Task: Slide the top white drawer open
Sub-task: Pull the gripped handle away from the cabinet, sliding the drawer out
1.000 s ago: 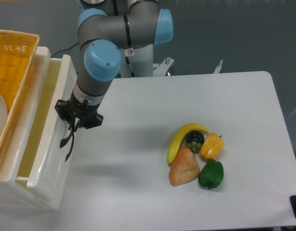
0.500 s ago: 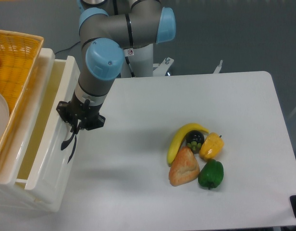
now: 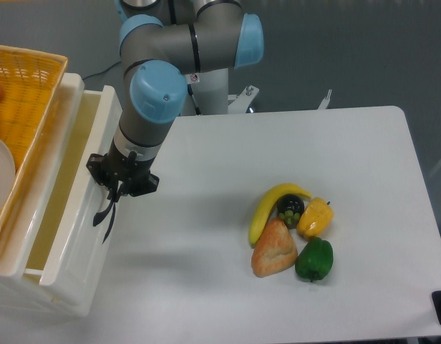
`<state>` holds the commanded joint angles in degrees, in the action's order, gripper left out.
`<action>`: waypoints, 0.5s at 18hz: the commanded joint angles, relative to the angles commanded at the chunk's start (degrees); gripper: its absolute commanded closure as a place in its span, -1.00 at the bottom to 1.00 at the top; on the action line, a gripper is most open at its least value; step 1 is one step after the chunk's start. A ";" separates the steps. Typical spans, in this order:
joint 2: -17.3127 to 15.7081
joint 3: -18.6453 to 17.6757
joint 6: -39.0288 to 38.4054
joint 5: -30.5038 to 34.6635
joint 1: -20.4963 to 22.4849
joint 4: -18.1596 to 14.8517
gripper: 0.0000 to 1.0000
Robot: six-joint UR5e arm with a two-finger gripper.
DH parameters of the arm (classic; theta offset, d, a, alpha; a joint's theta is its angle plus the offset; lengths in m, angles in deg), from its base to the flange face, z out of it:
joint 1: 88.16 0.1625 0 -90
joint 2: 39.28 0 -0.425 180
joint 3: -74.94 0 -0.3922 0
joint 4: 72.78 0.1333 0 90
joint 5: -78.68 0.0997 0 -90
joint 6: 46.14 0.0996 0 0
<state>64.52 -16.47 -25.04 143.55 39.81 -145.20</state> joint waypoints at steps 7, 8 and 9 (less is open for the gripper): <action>-0.09 0.09 0.44 0.35 0.96 0.00 0.65; -0.09 0.09 0.44 0.35 1.31 0.09 0.65; -0.17 0.09 0.44 0.35 1.67 0.09 0.65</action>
<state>64.34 -16.38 -24.60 143.90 41.48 -145.12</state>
